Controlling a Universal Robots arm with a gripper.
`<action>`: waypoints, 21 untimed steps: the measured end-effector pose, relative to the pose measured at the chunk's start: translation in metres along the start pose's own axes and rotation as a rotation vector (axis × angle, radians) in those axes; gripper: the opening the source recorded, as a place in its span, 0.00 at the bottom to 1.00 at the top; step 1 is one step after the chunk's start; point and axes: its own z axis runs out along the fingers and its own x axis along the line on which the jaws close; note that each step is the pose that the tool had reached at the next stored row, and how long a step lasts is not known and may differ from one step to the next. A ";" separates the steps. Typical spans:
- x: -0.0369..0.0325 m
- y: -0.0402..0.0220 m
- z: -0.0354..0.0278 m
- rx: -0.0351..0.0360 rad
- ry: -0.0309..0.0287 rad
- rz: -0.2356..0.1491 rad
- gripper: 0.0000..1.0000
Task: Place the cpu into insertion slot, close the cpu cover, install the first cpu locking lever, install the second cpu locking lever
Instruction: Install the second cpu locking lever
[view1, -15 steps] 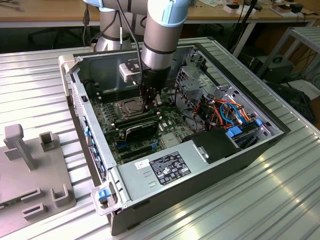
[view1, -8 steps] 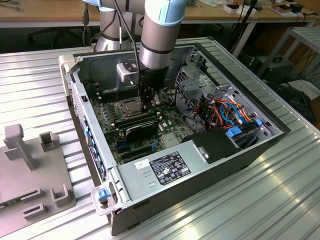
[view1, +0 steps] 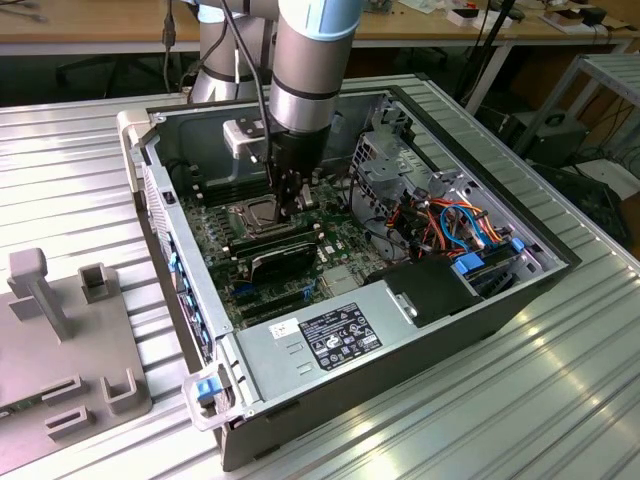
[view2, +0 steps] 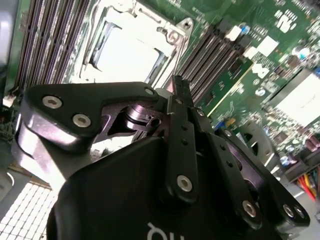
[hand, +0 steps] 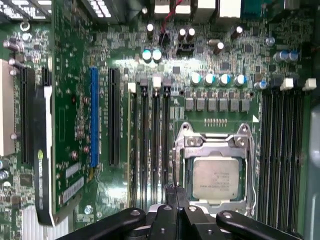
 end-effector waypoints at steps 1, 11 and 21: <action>-0.0003 0.0033 -0.0001 0.0000 0.0008 0.000 0.11; -0.0033 0.0301 -0.0003 -0.0001 0.0031 0.000 0.11; -0.0040 0.0438 0.0005 -0.0001 0.0039 0.000 0.11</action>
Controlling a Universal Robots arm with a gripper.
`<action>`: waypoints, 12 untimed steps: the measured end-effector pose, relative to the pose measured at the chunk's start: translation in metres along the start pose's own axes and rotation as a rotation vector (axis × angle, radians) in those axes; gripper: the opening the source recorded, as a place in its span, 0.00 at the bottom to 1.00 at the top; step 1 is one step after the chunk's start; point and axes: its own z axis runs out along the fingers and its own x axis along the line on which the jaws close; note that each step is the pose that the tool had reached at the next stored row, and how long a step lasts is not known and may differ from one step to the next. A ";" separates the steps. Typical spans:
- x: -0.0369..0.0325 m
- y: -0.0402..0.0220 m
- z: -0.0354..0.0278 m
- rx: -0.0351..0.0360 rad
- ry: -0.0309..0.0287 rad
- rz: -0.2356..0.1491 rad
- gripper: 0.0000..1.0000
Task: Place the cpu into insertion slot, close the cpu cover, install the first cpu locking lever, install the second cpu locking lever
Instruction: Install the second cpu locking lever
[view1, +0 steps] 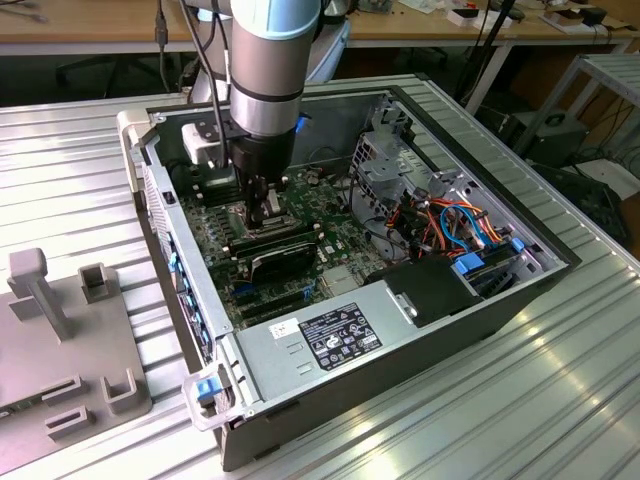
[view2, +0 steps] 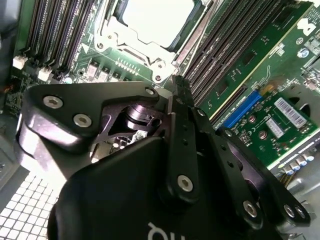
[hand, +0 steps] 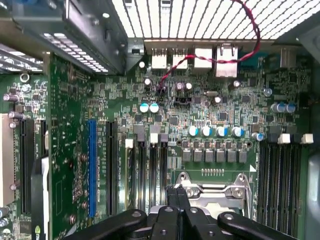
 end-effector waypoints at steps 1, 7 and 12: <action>-0.0001 0.0007 0.0002 0.0001 0.0000 0.000 0.11; -0.0003 0.0044 0.0026 -0.0002 0.0001 0.000 0.11; -0.0011 0.0065 0.0060 -0.0005 0.0002 0.000 0.11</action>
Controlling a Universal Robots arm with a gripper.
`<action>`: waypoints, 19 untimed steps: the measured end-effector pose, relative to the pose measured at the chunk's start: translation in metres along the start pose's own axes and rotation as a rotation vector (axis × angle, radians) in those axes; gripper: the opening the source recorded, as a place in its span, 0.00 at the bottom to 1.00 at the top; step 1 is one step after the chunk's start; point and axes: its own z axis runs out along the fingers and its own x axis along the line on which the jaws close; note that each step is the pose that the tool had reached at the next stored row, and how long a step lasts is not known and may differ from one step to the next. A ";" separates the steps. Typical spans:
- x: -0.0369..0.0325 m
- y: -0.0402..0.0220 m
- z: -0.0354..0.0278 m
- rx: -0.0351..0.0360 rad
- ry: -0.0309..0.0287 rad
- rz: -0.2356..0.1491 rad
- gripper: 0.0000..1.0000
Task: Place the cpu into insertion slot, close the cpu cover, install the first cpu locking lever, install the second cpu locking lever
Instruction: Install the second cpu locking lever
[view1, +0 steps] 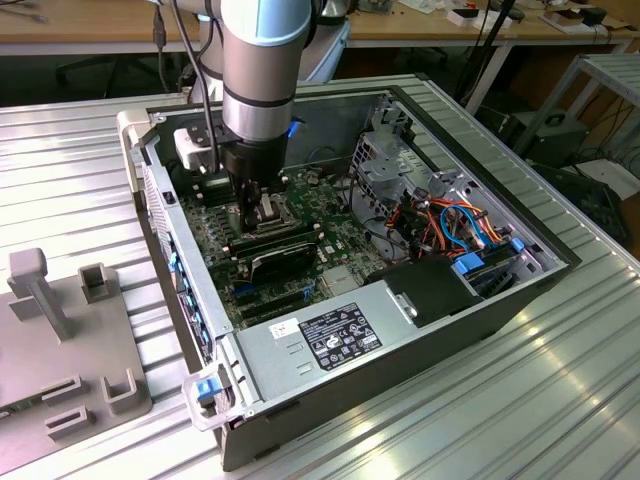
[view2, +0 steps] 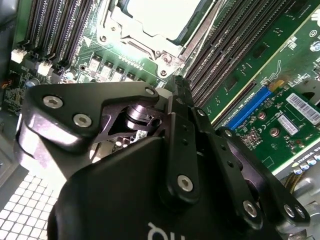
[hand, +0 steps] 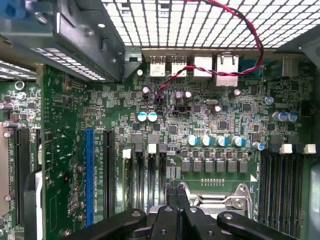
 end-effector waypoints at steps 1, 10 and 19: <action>-0.0002 0.0002 0.0015 -0.0002 0.0001 0.000 0.11; -0.0009 0.0006 0.0084 0.0000 0.0000 0.000 0.11; -0.0010 0.0006 0.0086 0.0000 0.0000 0.000 0.11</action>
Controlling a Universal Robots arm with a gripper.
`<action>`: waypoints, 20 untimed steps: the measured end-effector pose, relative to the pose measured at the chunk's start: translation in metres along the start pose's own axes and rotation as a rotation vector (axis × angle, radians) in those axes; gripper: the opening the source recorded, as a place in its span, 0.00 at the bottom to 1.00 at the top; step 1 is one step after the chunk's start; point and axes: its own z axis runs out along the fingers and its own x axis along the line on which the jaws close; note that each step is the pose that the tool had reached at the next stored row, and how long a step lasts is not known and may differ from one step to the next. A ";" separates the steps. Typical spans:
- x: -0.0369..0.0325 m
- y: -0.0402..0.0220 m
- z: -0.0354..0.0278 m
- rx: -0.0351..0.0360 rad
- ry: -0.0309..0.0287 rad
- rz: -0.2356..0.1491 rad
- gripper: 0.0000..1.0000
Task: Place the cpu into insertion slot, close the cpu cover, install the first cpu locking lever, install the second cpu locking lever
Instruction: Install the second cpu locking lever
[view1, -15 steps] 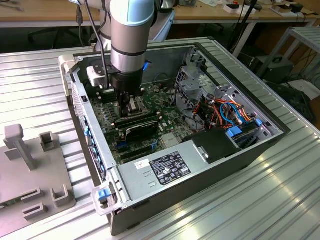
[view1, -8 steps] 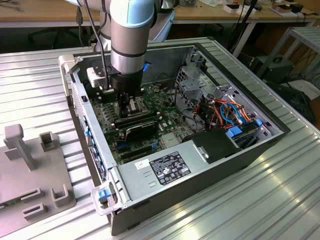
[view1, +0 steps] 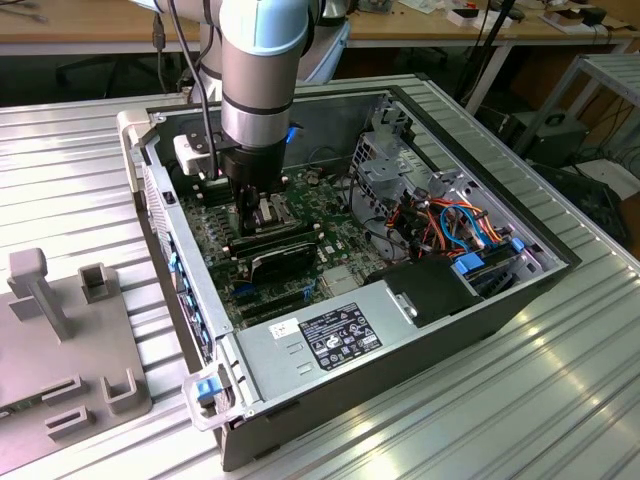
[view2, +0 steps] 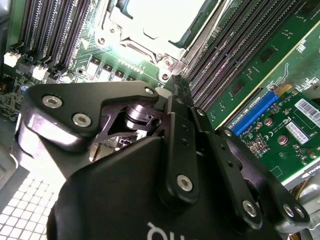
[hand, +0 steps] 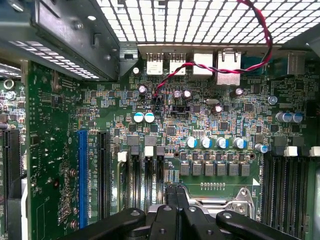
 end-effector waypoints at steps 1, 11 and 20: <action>0.0000 0.0000 0.0000 0.0000 0.0000 0.000 0.11; -0.0054 0.0004 0.0099 -0.0001 0.0000 0.000 0.11; -0.0052 0.0006 0.0134 -0.0006 0.0006 0.000 0.11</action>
